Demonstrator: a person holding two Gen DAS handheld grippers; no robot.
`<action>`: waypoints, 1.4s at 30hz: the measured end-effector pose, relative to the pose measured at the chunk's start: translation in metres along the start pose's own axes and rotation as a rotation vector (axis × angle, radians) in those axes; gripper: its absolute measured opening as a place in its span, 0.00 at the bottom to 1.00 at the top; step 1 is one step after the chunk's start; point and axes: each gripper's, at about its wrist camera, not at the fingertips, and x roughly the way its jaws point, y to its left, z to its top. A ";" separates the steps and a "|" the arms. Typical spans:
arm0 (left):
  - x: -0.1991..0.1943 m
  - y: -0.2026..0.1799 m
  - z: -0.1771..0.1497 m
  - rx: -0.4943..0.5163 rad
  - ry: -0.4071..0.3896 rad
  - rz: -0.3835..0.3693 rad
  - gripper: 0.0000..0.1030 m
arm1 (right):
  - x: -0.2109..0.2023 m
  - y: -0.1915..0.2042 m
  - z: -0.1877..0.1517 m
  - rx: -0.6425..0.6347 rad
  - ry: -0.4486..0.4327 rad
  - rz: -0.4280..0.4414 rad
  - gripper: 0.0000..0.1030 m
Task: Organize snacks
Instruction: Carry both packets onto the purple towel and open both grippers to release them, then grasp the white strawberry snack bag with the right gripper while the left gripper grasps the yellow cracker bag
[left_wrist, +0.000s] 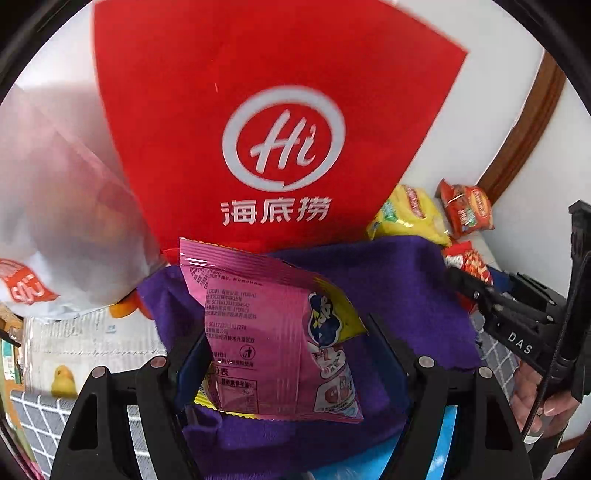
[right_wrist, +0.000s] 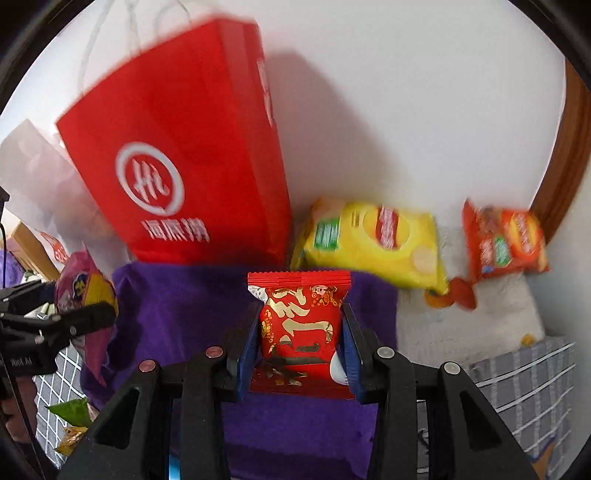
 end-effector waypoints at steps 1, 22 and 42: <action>0.008 0.002 0.001 -0.004 0.014 -0.001 0.75 | 0.007 -0.001 0.000 0.000 0.018 -0.002 0.39; 0.077 0.018 -0.002 -0.022 0.147 0.018 0.75 | 0.078 -0.009 -0.021 -0.020 0.158 -0.036 0.39; 0.069 0.016 0.003 -0.025 0.128 -0.004 0.88 | 0.067 -0.010 -0.008 -0.018 0.136 -0.049 0.75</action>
